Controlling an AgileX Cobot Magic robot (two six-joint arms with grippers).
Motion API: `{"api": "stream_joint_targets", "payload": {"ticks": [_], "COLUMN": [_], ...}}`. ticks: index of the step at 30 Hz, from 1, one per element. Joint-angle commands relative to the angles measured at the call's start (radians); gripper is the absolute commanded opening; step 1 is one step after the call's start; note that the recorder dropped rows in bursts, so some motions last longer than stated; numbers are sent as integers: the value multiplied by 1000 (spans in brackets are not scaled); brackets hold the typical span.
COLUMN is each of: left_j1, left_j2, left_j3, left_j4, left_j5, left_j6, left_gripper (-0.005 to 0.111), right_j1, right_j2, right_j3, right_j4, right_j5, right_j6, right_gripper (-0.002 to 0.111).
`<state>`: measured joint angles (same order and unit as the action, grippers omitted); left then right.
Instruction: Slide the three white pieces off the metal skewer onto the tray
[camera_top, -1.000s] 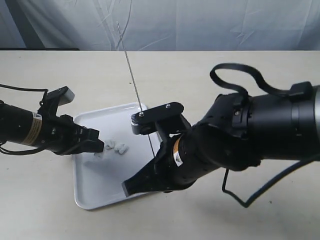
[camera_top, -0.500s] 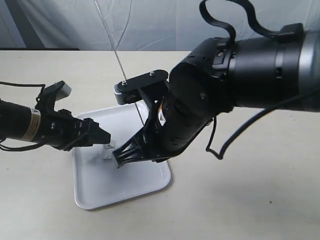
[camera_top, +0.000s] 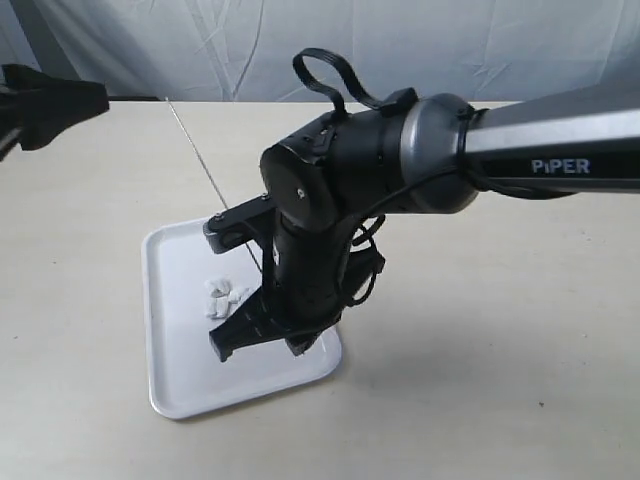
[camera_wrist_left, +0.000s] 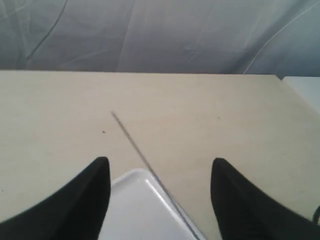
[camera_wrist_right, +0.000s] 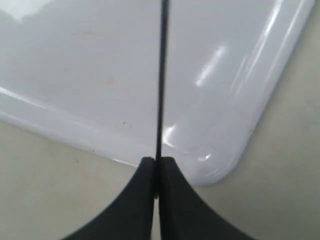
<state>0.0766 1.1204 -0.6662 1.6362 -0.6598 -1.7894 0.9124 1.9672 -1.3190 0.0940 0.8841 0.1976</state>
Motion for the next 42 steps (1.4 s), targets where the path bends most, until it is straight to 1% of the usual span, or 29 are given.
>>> {"api": "stream_joint_targets", "payload": {"ticks": [1, 4, 7, 13, 19, 23, 38, 40, 42], "left_j1": [4, 4, 4, 4, 4, 4, 4, 4, 4], "left_j2": [-109, -169, -256, -306, -306, -306, -306, -306, -306], "left_j3": [0, 0, 14, 20, 20, 20, 20, 20, 20], "left_j4": [37, 99, 108, 108, 108, 108, 108, 108, 108], "left_j5": [-19, 32, 93, 104, 95, 91, 72, 69, 65], "left_j6": [-28, -70, -77, -88, -87, -87, -87, -87, -87], "left_gripper": [57, 57, 57, 57, 57, 57, 57, 57, 57], "right_j1": [-5, -5, -5, -5, 7, 46, 42, 42, 42], "right_j2": [34, 41, 41, 56, 95, 115, 115, 115, 115], "right_j3": [-26, -26, -26, -26, -26, -26, -26, -26, -26], "right_j4": [49, 54, 56, 78, 156, 130, 117, 117, 117], "right_j5": [48, 90, 147, 250, 207, 156, 179, 179, 179], "right_j6": [-29, -29, -29, -29, -41, -41, -33, -25, -21], "right_gripper": [-1, -1, -1, -1, -1, -1, -1, 2, 9]}}
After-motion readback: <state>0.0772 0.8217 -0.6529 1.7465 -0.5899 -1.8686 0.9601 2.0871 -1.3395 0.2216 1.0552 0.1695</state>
